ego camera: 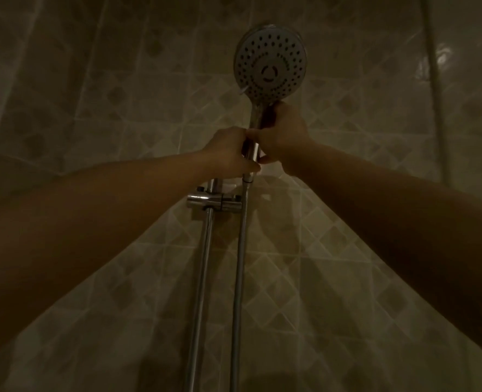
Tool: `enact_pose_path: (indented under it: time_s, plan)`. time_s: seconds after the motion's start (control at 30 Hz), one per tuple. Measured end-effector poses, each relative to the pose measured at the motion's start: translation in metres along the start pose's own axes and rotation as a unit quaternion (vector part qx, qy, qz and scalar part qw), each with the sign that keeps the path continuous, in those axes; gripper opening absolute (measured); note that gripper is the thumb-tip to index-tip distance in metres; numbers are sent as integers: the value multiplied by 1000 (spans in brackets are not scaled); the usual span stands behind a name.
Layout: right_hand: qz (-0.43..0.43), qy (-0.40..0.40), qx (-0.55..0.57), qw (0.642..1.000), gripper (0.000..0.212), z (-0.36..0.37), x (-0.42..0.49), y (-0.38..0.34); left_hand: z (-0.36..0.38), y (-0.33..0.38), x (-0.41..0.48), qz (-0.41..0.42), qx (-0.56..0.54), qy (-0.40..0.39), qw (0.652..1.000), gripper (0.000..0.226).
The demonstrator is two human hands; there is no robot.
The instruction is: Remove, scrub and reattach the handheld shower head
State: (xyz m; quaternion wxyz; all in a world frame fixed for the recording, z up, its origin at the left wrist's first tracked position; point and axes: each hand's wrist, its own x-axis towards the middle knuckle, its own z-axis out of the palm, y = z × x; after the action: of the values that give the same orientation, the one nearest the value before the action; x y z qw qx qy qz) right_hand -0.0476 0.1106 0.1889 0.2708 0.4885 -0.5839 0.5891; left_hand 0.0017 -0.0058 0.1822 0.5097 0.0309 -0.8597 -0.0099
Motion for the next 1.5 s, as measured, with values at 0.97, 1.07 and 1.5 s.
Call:
enact_pose_path:
  time_s: [0.97,1.07,1.5]
  plan:
    - [-66,-30,-70,995,46,37,-9,49,35,-56,-22,35,-99,-30,994,29]
    - [-64,-44,-67,995,47,32,-8,48,36,-58,-22,34,-122,-32,991,31]
    - [-10,-59,-97,993,36,30,-27,53,52,-46,-43,-40,-39,45,997,25]
